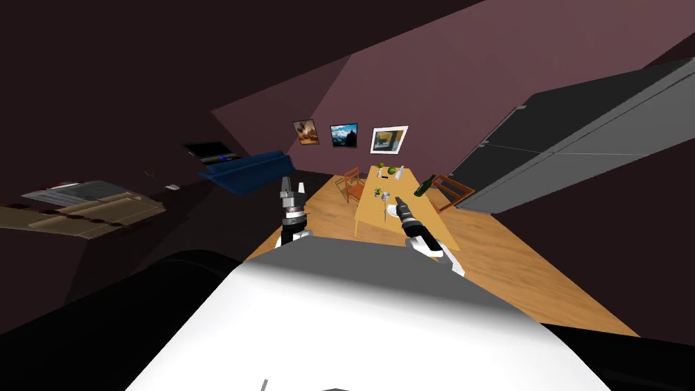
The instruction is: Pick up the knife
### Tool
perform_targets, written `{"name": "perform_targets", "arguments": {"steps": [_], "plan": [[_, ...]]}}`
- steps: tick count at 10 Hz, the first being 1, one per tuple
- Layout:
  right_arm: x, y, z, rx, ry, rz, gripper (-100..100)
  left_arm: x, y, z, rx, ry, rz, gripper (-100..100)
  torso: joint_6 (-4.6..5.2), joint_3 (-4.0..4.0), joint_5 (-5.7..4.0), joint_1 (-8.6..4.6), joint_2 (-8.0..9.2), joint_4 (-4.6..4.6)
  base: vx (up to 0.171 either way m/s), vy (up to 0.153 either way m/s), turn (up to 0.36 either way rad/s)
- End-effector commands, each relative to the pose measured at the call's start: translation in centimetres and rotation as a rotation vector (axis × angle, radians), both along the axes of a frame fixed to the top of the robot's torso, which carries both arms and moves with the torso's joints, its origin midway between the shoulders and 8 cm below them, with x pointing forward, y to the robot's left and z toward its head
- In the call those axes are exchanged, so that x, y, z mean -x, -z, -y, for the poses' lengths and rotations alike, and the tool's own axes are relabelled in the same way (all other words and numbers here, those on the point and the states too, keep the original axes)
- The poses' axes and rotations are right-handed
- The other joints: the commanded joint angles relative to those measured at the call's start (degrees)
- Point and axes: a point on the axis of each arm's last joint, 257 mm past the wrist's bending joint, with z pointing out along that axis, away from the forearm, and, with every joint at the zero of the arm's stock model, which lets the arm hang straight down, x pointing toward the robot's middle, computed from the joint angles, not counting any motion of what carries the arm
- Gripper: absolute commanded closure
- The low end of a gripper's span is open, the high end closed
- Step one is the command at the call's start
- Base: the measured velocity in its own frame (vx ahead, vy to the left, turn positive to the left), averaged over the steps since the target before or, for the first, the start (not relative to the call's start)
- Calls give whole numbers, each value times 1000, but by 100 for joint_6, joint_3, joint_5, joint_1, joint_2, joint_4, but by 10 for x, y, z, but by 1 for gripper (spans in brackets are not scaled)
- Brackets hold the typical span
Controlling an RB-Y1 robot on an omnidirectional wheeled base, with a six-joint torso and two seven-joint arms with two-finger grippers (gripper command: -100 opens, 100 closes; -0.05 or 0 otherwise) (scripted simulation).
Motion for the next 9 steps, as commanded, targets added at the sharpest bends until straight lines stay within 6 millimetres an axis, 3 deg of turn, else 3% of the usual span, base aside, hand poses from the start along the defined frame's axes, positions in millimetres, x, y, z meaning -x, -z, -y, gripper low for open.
{"name": "perform_targets", "arguments": {"steps": [1, 2, 3, 5, 6, 8, 9], "plan": [[-2, 25, 3, 29, -2, -74, -100, 0, 0, 0, 0, 0, 0, 0, 0, 0, 0, 0, 0, 0, -36, -30, 275], [-4, 43, 7, 55, -9, -129, -100, 0, 0, 0, 0, 0, 0, 0, -7, -3, 3, 7, -3, -1, -64, -107, 446], [-3, 49, 9, 56, -5, -142, -100, 0, 0, 0, 0, 0, 0, 0, -6, 1, -2, -16, 3, 0, -59, -98, 199], [-2, 89, 19, 107, -17, -267, -100, 0, 0, 0, 0, 0, 0, 0, -6, 0, -3, -19, 2, 0, -70, -110, 388], [0, 97, 23, 108, -11, -283, -100, 0, 0, 0, 0, 0, 0, 0, -5, 3, -5, -27, 8, 1, -68, -93, 142], [7, 140, 39, 158, -18, -415, -100, 0, 0, 0, 0, 0, 0, 0, -4, -1, -2, -11, -1, -1, -70, -77, 314], [9, 143, 40, 159, -15, -427, -100, 0, 0, 0, 0, 0, 0, 0, -1, 2, -2, -19, 5, 0, -66, -84, 263]]}}
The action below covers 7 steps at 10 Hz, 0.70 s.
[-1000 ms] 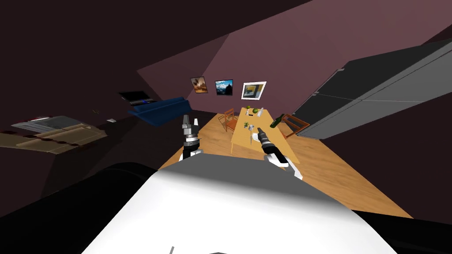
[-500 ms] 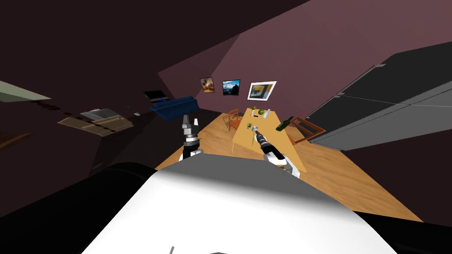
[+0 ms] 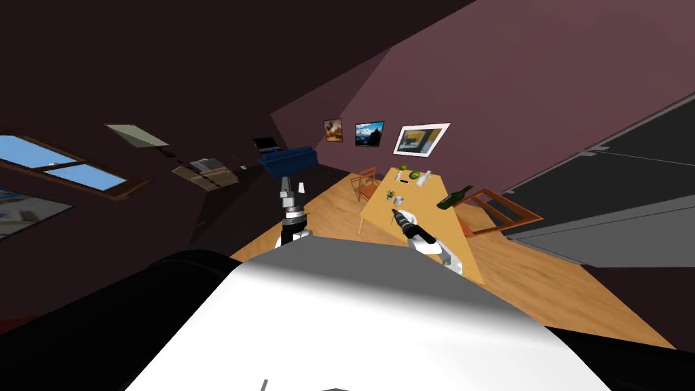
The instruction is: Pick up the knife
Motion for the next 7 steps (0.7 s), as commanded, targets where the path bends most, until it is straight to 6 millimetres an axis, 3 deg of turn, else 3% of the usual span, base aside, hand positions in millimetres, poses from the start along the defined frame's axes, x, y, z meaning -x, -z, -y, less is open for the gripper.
{"name": "perform_targets", "arguments": {"steps": [1, 2, 7], "plan": [[5, 24, 10, 30, -2, -82, -100, 0, 0, 0, 0, 0, 0, 0, 0, 0, 0, 0, 0, 0, -53, -84, 412], [7, 27, 11, 31, 0, -91, -100, 0, 0, 0, 0, 0, 0, 0, -4, -4, 0, -1, -6, -1, -31, -65, 147], [33, 85, 47, 103, 6, -305, -100, 0, 0, 0, 0, 0, 0, 0, -2, -10, 1, 1, -17, -4, -37, -57, 282]]}}
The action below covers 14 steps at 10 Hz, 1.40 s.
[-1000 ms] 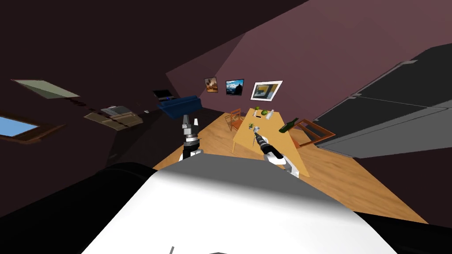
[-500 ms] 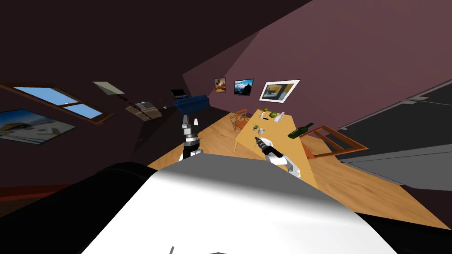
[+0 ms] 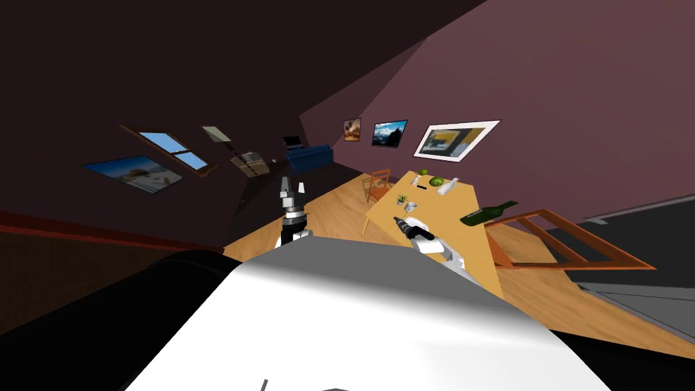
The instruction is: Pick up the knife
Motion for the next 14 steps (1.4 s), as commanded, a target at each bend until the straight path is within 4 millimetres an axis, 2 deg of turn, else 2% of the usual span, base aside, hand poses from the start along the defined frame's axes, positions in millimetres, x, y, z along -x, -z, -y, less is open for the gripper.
{"name": "perform_targets", "arguments": {"steps": [1, 4, 5, 6, 9, 10, 14], "plan": [[8, 18, 11, 25, 0, -75, -100, 0, 0, 0, 0, 0, 0, 0, 0, 0, 0, 0, 0, 0, -45, -51, 269], [26, 41, 33, 52, 22, -163, -100, 0, 0, 0, 0, 0, 0, 0, -7, -6, 2, 5, -11, -2, -15, -47, 209], [39, 54, 48, 73, 32, -230, -100, 0, 0, 0, 0, 0, 0, 0, 0, -7, 2, 9, -12, -2, -16, -39, 238], [39, 54, 48, 73, 32, -230, -100, 0, 0, 0, 0, 0, 0, 0, -5, -6, 3, 9, -11, -2, -14, -45, 161], [64, 74, 76, 110, 55, -351, -100, 0, 0, 0, 0, 0, 0, 0, -1, -8, 2, 11, -15, -3, -12, -44, 244], [66, 76, 78, 112, 60, -357, -100, 0, 0, 0, 0, 0, 0, 0, -6, -8, 3, 9, -15, -2, -10, -40, 134], [108, 95, 124, 161, 114, -526, -100, 0, 0, 0, 0, 0, 0, 0, 3, -12, 1, 6, -21, -4, 0, -48, 236]]}}
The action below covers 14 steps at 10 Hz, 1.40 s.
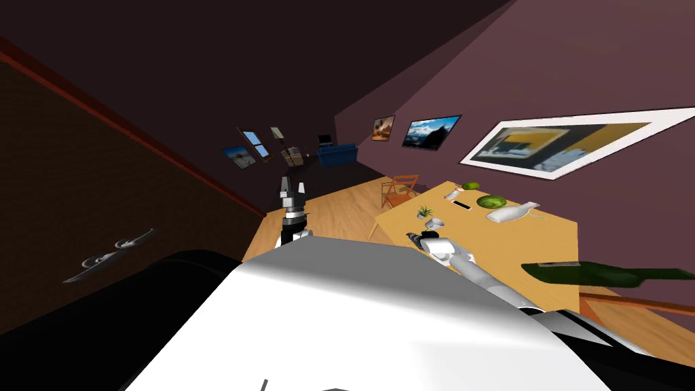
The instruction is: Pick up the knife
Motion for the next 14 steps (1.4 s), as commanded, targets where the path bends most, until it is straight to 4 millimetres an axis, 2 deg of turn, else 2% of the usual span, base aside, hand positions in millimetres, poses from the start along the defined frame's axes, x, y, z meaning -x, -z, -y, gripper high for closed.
{"name": "perform_targets", "arguments": {"steps": [1, 3, 4, 8, 11, 12, 13, 14], "plan": [[22, 6, 20, 27, 31, -78, -100, 0, 0, 0, 0, 0, 0, 0, 0, 0, 0, 0, 0, 0, 6, -61, 382], [45, 8, 45, 56, 70, -160, -100, 0, 0, 0, 0, 0, 0, 0, -3, -3, -1, -6, -7, -1, 19, -68, 370], [47, 8, 47, 58, 73, -162, -100, 0, 0, 0, 0, 0, 0, 0, 0, -6, -2, -8, -10, -2, 13, -54, 28], [82, 4, 86, 106, 144, -276, -100, 0, 0, 0, 0, 0, 0, 0, 3, -5, 0, 0, -9, -2, 13, -44, 196], [93, 1, 99, 122, 168, -307, -100, 0, 0, 0, 0, 0, 0, 0, 7, -5, 1, 9, -8, -2, 11, -30, 73], [90, 0, 95, 118, 161, -299, -100, 0, 0, 0, 0, 0, 0, 0, 5, -4, 2, 14, -6, -2, 3, -9, 21], [90, 0, 96, 119, 163, -300, 0, 0, 0, 0, 0, 0, 0, 0, 7, -3, 3, 18, -5, -1, 0, 0, 0], [93, 10, 92, 121, 167, -290, -100, 0, 0, 0, 0, 0, 0, 0, 6, -2, 4, 21, -3, -1, -5, -34, 32]]}}
